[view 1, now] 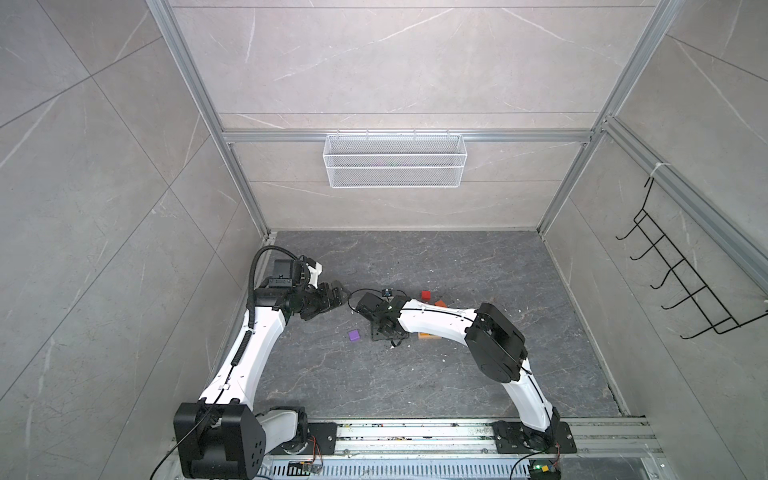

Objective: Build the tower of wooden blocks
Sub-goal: 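Carry the red arch block with the right gripper over the yellow and green blocks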

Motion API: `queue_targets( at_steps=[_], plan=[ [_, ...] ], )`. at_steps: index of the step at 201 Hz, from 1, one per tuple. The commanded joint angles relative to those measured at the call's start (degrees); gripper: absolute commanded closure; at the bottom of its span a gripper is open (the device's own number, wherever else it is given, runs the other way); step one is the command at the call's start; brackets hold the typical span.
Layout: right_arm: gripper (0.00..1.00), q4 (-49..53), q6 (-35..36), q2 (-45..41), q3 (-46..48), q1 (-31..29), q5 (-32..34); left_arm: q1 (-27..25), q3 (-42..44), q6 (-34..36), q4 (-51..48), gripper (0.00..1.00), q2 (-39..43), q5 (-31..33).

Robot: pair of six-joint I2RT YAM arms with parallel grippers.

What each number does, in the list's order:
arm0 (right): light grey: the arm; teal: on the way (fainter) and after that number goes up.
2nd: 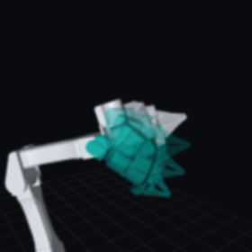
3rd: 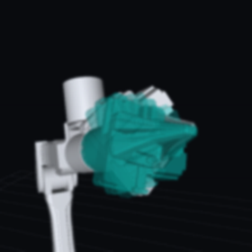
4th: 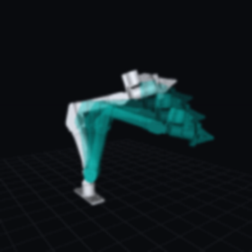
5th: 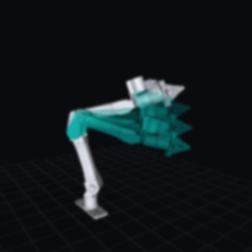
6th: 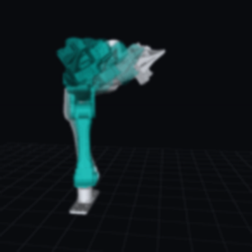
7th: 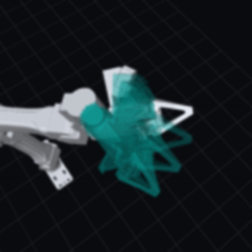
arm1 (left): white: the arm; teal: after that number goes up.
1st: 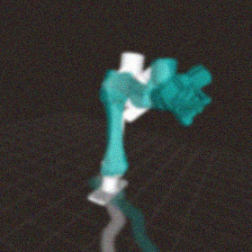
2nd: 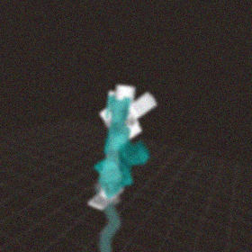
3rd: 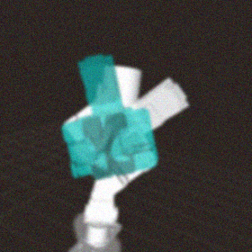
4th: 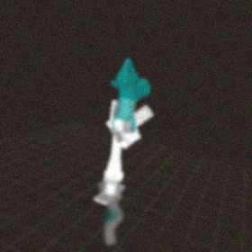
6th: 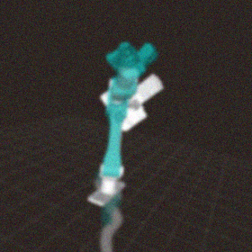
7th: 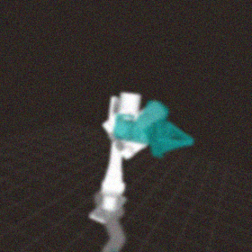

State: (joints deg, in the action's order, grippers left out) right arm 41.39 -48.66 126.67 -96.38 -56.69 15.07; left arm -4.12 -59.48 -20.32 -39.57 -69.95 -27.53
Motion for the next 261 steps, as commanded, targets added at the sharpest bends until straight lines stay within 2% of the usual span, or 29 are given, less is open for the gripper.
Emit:
queue_targets(
  at_steps=[1,57,77,143,172,204,261],
  plan=[
    [0.48,2.4,0.9,0.9,-1.1,-0.4,1.6,0.4,-0.1,0.6,1.1,0.05,0.3,-1.4],
    [0.66,2.0,2.7,-1.9,0.5,-0.6,2.2,0.4,0.2,0.9,0.8,0.05,-0.3,-1.9],
    [0.69,1.2,3.9,-4.2,1.8,-0.6,1.3,0.4,0.1,1.3,0.8,0.05,-0.8,-3.4],
    [0.70,0.6,5.7,-14.8,8.3,0.2,2.0,0.3,1.0,0.9,3.5,0.05,-1.0,-9.5],
    [0.70,-1.7,6.4,-19.8,13.6,3.4,-1.1,-0.2,1.3,-0.1,4.5,0.05,-1.9,-12.5],
    [0.70,-2.2,8.6,-25.1,18.7,7.5,-2.5,-2.5,1.2,-0.7,5.6,0.05,-1.8,-12.6],
    [0.69,-1.5,12.3,-29.1,24.4,12.1,-3.0,-8.3,0.4,-1.5,7.6,0.05,-2.9,-12.3]
  ],
)
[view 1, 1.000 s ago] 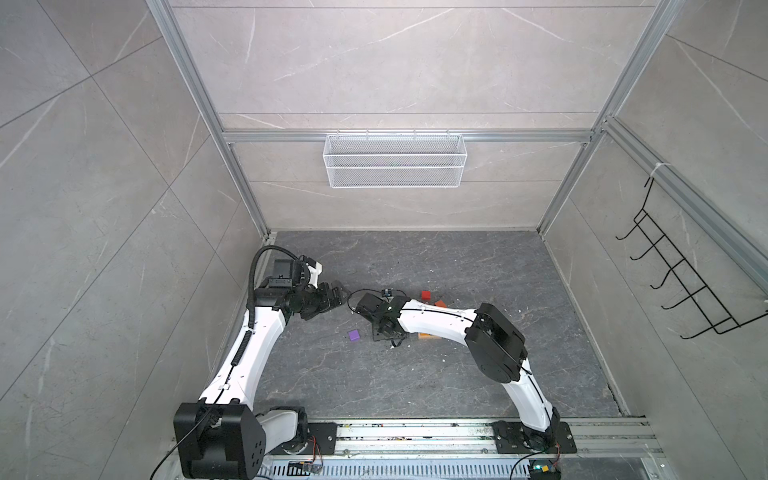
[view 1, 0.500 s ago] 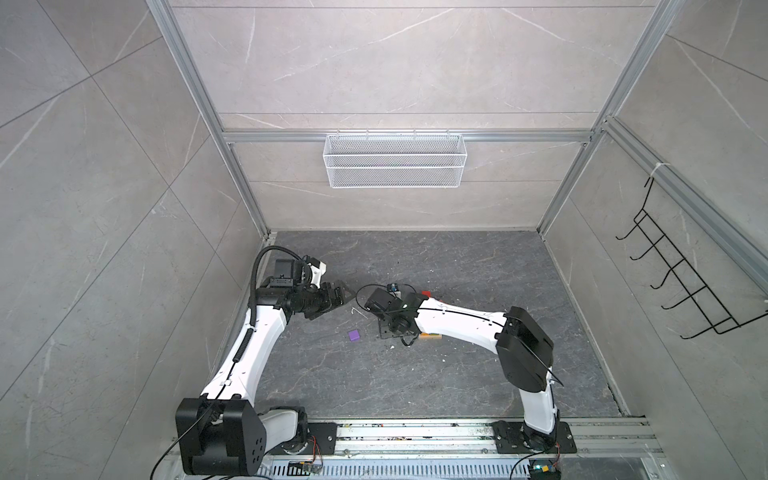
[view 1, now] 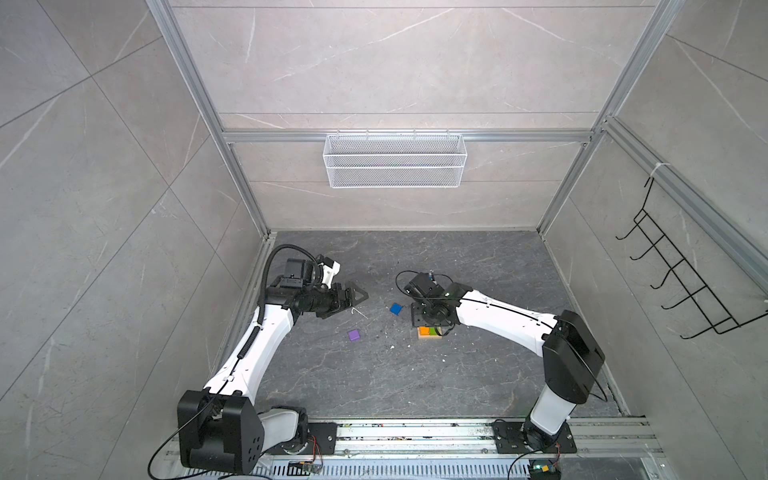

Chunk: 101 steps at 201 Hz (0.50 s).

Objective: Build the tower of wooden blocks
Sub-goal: 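Carry the red arch block with the right gripper over the yellow and green blocks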

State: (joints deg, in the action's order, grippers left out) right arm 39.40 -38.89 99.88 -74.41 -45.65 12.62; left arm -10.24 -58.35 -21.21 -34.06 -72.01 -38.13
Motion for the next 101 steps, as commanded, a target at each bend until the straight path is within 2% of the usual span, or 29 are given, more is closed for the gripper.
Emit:
queue_targets(
  at_steps=[1,36,101],
  plan=[
    [0.69,0.4,2.6,-2.4,2.5,1.1,-0.7,-2.3,-0.7,-0.6,2.1,0.05,-0.9,-1.6],
    [0.68,-1.7,4.6,-2.5,4.3,1.8,-0.8,-4.4,-0.9,-0.4,2.3,0.05,-1.6,-1.2],
    [0.68,-4.4,6.4,0.5,4.3,1.9,-0.7,-4.5,-0.7,0.2,1.7,0.05,-1.4,-0.1]
  ],
)
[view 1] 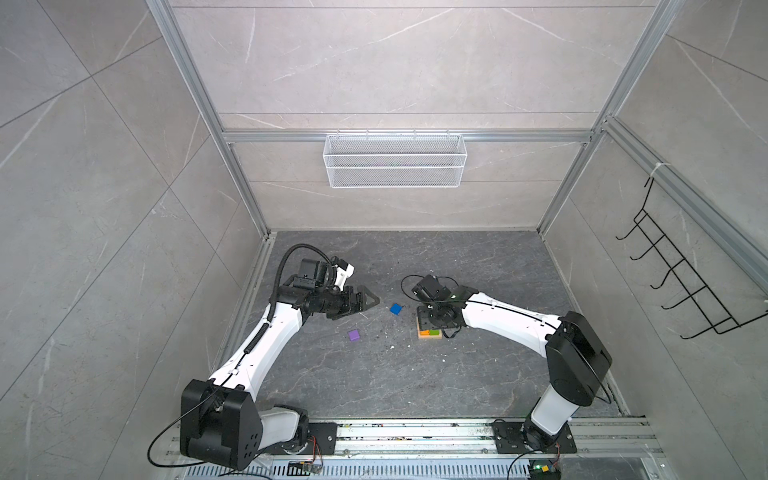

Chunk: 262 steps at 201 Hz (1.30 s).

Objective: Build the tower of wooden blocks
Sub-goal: 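Carry the red arch block with the right gripper over the yellow and green blocks, then lower the red arch onto the yellow and green blocks and open the right gripper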

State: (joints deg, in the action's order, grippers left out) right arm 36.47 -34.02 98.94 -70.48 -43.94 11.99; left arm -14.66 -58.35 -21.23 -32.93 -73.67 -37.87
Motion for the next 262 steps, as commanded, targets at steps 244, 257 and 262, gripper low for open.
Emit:
queue_targets(
  at_steps=[244,257,262],
  plan=[
    [0.68,-2.5,0.4,6.6,-0.5,1.2,-1.1,-0.1,-0.8,0.6,-0.1,0.05,0.0,0.1],
    [0.68,-2.6,0.3,6.7,-0.5,1.2,-1.1,-0.2,-0.7,0.6,-0.2,0.05,0.1,0.1],
    [0.68,-2.6,0.3,6.7,-0.5,1.2,-1.1,-0.1,-0.7,0.6,-0.2,0.05,0.1,0.1]
  ],
)
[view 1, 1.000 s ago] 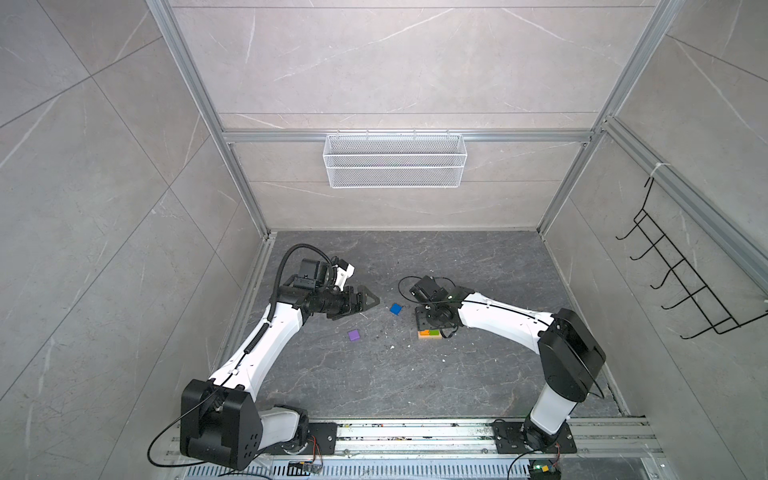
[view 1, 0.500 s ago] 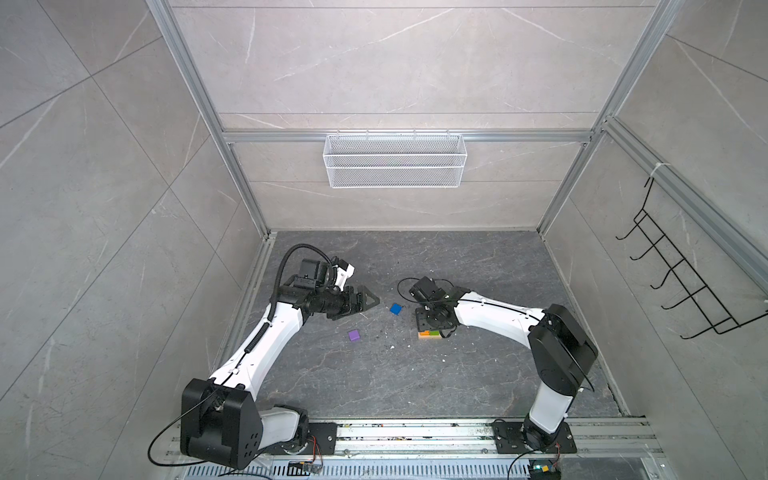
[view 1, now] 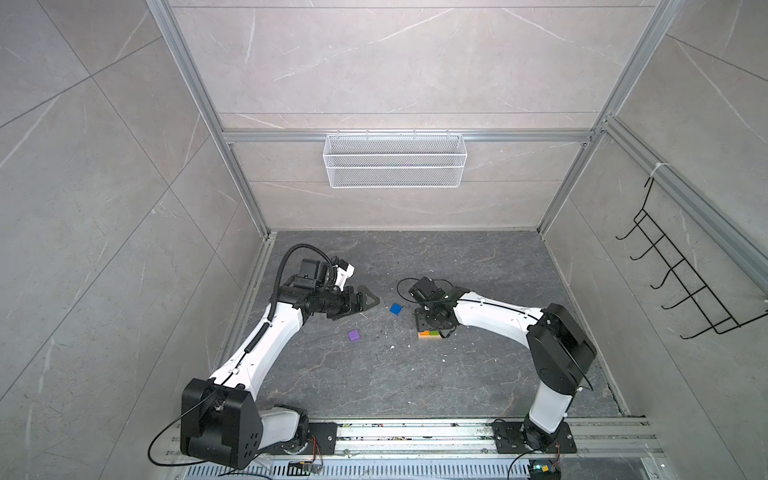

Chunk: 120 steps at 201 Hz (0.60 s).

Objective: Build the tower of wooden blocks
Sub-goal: 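Lower the red arch onto the yellow and green blocks and open the right gripper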

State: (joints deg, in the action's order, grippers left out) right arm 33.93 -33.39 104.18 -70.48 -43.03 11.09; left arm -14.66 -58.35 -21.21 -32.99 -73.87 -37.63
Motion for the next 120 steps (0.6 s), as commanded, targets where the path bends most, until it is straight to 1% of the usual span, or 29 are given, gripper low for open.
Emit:
queue_targets(
  at_steps=[1,55,120],
  plan=[
    [0.68,-0.1,-0.3,1.5,-0.5,0.3,-0.2,-0.1,-0.7,0.6,-0.1,0.05,0.3,-0.1],
    [0.65,-0.1,-0.7,1.7,-0.4,0.3,0.1,-0.1,-0.6,0.7,-0.1,0.05,0.4,0.0],
    [0.57,0.3,-0.9,1.7,-0.6,0.4,0.4,-0.2,-0.6,0.7,-0.1,0.05,0.4,-0.1]
  ],
)
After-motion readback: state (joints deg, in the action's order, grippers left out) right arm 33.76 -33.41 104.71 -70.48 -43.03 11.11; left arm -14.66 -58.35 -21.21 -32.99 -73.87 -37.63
